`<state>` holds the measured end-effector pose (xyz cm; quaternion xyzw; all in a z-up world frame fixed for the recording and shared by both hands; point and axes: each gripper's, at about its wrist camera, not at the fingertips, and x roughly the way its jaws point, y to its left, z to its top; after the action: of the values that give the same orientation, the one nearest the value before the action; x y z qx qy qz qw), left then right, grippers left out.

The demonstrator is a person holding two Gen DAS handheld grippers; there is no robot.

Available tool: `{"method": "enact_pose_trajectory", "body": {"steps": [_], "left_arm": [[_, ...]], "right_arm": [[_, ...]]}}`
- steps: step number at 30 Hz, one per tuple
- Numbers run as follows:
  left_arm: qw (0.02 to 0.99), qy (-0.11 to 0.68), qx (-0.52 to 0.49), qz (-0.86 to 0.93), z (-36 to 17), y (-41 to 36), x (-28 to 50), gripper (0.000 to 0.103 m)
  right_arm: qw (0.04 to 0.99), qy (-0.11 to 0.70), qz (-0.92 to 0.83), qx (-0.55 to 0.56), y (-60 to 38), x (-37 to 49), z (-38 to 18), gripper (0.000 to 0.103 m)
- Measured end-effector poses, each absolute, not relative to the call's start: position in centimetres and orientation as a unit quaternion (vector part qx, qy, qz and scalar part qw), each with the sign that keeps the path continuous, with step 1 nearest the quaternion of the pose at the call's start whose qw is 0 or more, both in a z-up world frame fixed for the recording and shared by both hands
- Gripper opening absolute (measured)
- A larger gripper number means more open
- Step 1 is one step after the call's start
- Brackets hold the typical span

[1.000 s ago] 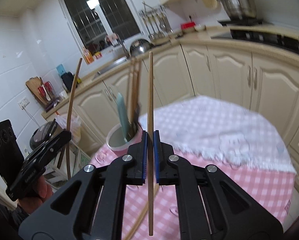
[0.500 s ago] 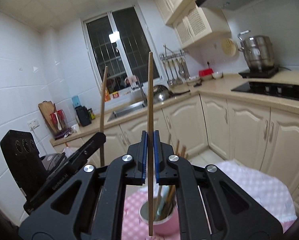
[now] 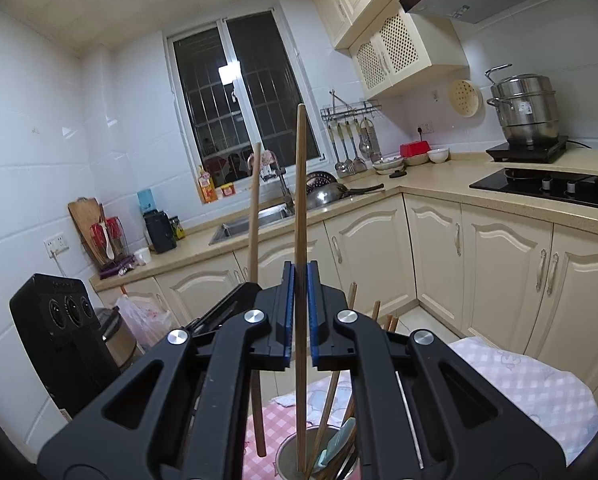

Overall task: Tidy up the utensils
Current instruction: 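Lift both chopsticks over the pink cup and open both tools to drop them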

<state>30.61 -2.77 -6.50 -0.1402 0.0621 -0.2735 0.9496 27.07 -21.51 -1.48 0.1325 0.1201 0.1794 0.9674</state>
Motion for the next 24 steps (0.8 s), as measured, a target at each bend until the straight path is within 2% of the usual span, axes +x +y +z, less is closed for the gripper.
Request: {"method": "enact_pose_trajectory", "body": {"steps": [7, 8, 9, 10, 11, 15, 17, 18, 20, 24], "left_arm": [[0.944, 0.098, -0.14, -0.282, -9.5, -3.2, 32.3, 0.006], [0.941, 0.111, -0.138, -0.287, -10.0, -3.2, 32.5, 0.015], [0.941, 0.117, -0.136, -0.288, -10.2, -3.1, 32.5, 0.036], [0.942, 0.117, -0.135, -0.283, -10.4, -2.9, 32.3, 0.048], [0.944, 0.114, -0.135, -0.278, -10.5, -2.6, 32.0, 0.066], [0.95, 0.109, -0.119, -0.267, -9.7, -1.6, 30.8, 0.086], [0.954, 0.107, -0.102, -0.26, -9.3, -1.5, 30.0, 0.091], [0.956, 0.107, -0.095, -0.258, -9.0, -1.6, 29.7, 0.094], [0.959, 0.109, -0.079, -0.25, -8.4, -1.7, 29.1, 0.096], [0.963, 0.117, -0.053, -0.236, -7.4, -2.1, 27.7, 0.097]], "right_arm": [[0.961, 0.162, 0.185, 0.126, -20.7, 28.5, -4.0, 0.008], [0.96, 0.171, 0.184, 0.124, -20.8, 28.6, -4.4, 0.015], [0.96, 0.177, 0.181, 0.122, -20.9, 28.6, -4.7, 0.023], [0.96, 0.179, 0.177, 0.123, -21.2, 28.5, -4.8, 0.055], [0.961, 0.176, 0.17, 0.129, -21.6, 28.2, -4.8, 0.077], [0.966, 0.154, 0.156, 0.14, -22.9, 26.9, -3.8, 0.078], [0.967, 0.148, 0.148, 0.143, -23.5, 26.4, -3.3, 0.088], [0.968, 0.146, 0.144, 0.146, -23.9, 26.1, -3.1, 0.09], [0.969, 0.142, 0.136, 0.152, -24.6, 25.6, -2.7, 0.095], [0.968, 0.151, 0.122, 0.158, -25.8, 25.0, -2.5, 0.096]]}}
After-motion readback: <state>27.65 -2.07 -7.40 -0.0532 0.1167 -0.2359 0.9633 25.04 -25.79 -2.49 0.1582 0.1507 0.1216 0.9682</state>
